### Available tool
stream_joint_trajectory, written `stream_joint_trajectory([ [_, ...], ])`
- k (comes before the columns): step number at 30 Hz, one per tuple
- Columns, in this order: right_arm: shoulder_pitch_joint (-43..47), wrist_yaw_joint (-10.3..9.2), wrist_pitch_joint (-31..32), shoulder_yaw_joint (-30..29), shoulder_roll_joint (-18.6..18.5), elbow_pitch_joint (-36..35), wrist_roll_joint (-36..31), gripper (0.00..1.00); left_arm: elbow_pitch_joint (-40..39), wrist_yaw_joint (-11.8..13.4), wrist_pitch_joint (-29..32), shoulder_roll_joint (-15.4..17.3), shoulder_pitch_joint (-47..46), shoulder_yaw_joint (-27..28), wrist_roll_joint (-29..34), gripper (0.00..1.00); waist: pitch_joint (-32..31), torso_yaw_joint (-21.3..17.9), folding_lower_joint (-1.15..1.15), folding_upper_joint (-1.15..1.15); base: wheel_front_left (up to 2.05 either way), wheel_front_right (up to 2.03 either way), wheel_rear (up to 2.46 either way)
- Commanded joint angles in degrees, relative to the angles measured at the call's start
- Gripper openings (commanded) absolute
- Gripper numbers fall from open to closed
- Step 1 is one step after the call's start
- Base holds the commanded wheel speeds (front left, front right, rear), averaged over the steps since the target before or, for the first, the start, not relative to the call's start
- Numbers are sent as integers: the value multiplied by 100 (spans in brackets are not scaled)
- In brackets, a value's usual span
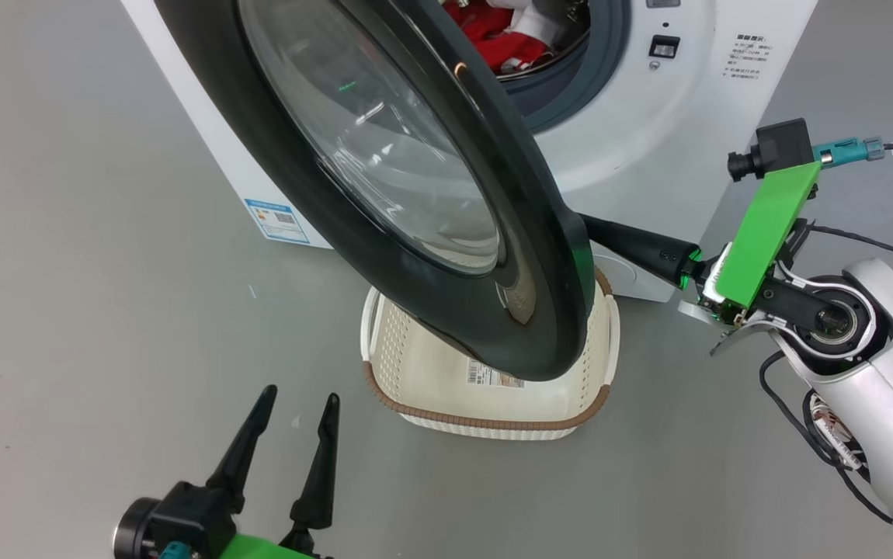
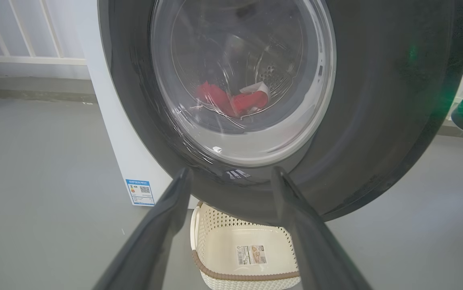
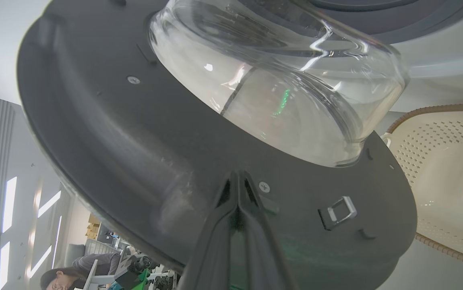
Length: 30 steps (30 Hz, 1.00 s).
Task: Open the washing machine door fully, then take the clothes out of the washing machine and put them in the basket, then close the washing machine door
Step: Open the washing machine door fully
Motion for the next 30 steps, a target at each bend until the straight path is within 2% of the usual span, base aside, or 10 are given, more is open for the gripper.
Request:
stream_joint_trajectory([
  [1, 87, 30, 77, -27, 105, -139, -67, 0, -117, 56, -69, 63, -100, 156, -55, 100, -12, 10, 0, 0, 0, 0, 0],
  [17, 660, 30, 475, -239, 409, -365, -490, 0, -132, 54, -69, 63, 114, 187, -3, 100, -306, 257, 0, 0, 0, 0, 0],
  [30, 1124, 30, 637, -224, 744, -468, -717, 0, -147, 163, -69, 63, 334, 158, -7, 100, -579, 673, 0, 0, 0, 0, 0],
])
